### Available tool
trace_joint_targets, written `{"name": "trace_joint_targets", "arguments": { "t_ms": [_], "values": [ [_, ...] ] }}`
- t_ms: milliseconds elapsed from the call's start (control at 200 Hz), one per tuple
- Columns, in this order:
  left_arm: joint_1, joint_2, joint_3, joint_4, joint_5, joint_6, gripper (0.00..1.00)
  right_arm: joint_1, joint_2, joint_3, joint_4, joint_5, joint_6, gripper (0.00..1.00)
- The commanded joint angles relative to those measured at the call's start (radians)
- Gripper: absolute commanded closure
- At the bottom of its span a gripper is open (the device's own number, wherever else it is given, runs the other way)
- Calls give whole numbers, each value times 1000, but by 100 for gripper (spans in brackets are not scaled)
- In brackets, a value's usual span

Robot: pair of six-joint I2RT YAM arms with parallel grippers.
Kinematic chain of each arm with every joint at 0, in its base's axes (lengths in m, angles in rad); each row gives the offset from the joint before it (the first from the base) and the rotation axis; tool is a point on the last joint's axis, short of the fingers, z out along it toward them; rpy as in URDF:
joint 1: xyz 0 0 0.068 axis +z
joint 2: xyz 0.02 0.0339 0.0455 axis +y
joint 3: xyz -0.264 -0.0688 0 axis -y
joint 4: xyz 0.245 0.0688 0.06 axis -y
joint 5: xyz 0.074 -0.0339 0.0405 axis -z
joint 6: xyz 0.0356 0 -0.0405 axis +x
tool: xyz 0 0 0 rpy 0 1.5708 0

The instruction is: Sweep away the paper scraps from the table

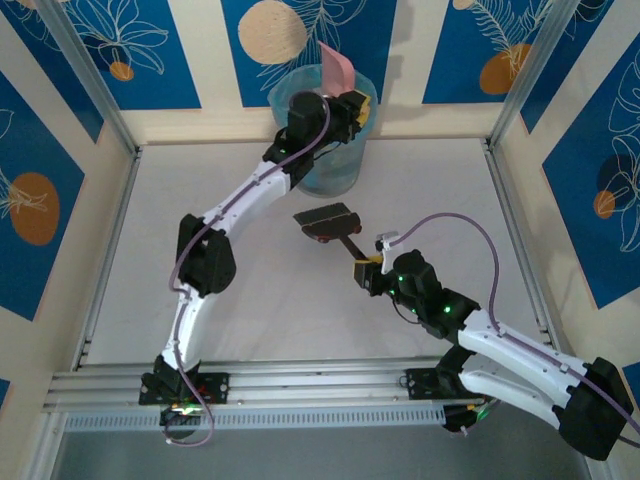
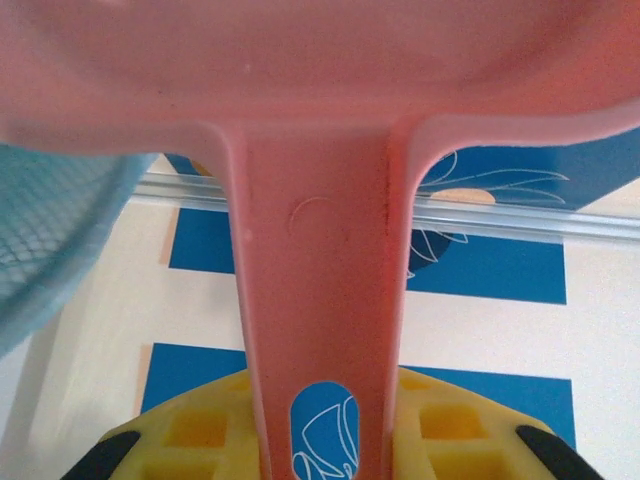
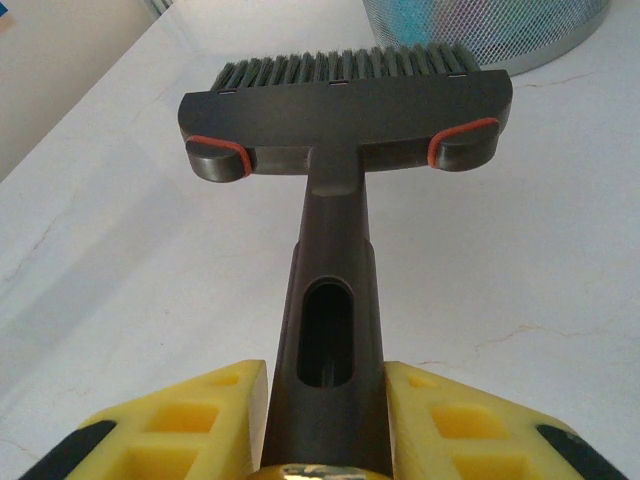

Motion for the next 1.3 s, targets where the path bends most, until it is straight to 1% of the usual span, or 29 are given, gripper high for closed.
{"name": "trace_joint_targets", "arguments": {
  "t_ms": [0,135,245,475,665,770,840,900,1005,1150,1255,1295],
  "values": [
    [-14,20,30,199,-37,-67,100,5,-7,5,76,7,-25,100],
    [-16,16,44,194,-43,-34,100,7,-7,3,74,14,-31,100],
    [-16,15,43,191,-30,-32,100,6,-8,3,75,16,-32,100],
    [-29,-4,44,187,31,-19,100,5,-8,2,69,33,-37,100],
    [-82,-78,43,72,121,130,100,1,-16,-5,59,49,-36,100],
    [-116,-126,7,69,189,186,100,-3,-23,-6,53,60,-34,100],
    [-144,-182,-54,71,232,244,100,-7,-32,-11,48,67,-33,100],
    [-172,-248,-150,80,253,318,100,-11,-44,-15,43,75,-29,100],
    [-212,-395,-358,104,249,425,100,-20,-64,-27,45,81,-16,100],
    [-233,-567,-596,115,247,531,100,-34,-86,-38,39,85,2,100],
    [-246,-692,-763,90,251,618,100,-44,-96,-42,34,84,14,100],
    [-258,-750,-823,59,237,675,100,-45,-98,-42,32,85,19,100]
  ]
}}
